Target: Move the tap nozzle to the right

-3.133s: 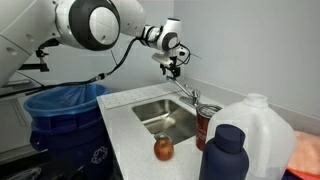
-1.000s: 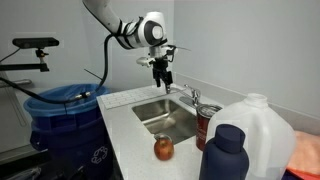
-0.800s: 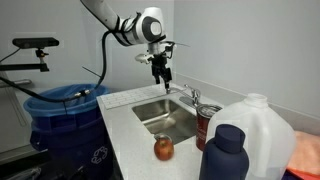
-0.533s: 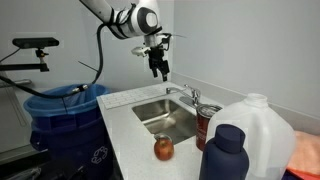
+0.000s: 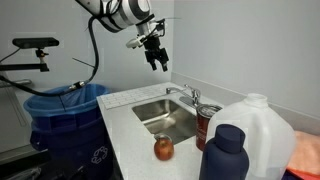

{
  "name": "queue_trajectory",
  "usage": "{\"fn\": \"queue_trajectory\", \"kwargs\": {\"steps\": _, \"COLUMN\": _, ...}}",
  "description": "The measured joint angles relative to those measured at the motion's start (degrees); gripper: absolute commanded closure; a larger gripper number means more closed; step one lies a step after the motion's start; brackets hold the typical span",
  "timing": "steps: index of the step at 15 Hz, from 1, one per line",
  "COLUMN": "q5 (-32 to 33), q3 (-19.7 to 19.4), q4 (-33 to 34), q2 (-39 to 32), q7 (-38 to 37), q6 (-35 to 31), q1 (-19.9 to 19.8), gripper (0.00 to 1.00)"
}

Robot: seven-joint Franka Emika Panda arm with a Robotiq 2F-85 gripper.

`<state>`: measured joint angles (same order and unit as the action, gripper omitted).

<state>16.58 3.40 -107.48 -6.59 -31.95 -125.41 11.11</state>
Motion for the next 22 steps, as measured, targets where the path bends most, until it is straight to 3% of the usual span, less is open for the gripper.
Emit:
{"fn": "queue_trajectory", "kwargs": {"steps": 9, "q5": 10.8, "q3": 0.9, "q4": -0.5, "q2": 1.4, "q7": -2.0, "q6": 4.9, "q1": 0.0, "gripper": 0.00}}
{"fn": "queue_trajectory", "kwargs": {"steps": 22, "q5": 14.2, "q3": 1.1, "q4": -0.7, "q2": 1.1, "q7": -3.5, "q6": 5.0, "q1": 0.0, "gripper": 0.00}}
